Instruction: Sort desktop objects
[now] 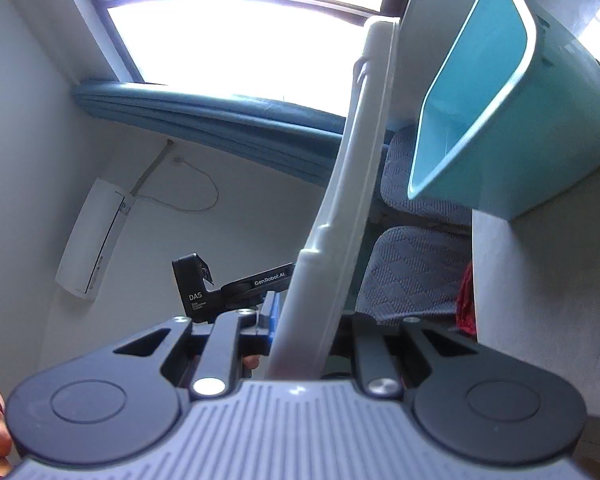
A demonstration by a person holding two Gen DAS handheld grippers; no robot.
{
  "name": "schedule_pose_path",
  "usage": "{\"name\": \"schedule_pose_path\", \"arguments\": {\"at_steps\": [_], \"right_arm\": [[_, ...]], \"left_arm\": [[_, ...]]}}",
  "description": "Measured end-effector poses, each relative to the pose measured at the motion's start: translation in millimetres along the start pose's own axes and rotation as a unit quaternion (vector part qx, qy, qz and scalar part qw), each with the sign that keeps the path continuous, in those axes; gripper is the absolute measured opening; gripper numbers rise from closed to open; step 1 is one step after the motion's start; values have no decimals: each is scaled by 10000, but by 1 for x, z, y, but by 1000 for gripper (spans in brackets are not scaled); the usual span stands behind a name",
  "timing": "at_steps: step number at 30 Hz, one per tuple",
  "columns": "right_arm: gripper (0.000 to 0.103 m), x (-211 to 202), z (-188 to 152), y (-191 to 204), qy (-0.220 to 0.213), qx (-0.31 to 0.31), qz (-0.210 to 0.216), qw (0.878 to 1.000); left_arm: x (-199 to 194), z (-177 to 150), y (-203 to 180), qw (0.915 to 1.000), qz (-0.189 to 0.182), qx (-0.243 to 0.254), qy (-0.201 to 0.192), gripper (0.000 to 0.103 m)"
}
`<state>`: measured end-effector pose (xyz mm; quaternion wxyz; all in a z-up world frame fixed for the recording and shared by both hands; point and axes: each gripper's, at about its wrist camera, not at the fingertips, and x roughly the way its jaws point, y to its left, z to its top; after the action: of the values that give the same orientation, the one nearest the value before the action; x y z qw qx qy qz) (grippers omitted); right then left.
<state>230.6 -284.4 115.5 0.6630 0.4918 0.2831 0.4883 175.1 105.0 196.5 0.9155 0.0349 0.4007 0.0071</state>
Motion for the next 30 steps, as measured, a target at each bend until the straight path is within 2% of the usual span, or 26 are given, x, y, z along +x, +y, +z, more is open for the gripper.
{"name": "schedule_pose_path", "arguments": {"at_steps": [15, 30], "right_arm": [[18, 43, 51, -12, -246, -66, -100, 9996], [18, 54, 119, -38, -86, 37, -323, 9994]], "left_arm": [[55, 72, 13, 9996, -186, 193, 6, 34], [121, 120, 5, 9993, -314, -105, 195, 34]]}}
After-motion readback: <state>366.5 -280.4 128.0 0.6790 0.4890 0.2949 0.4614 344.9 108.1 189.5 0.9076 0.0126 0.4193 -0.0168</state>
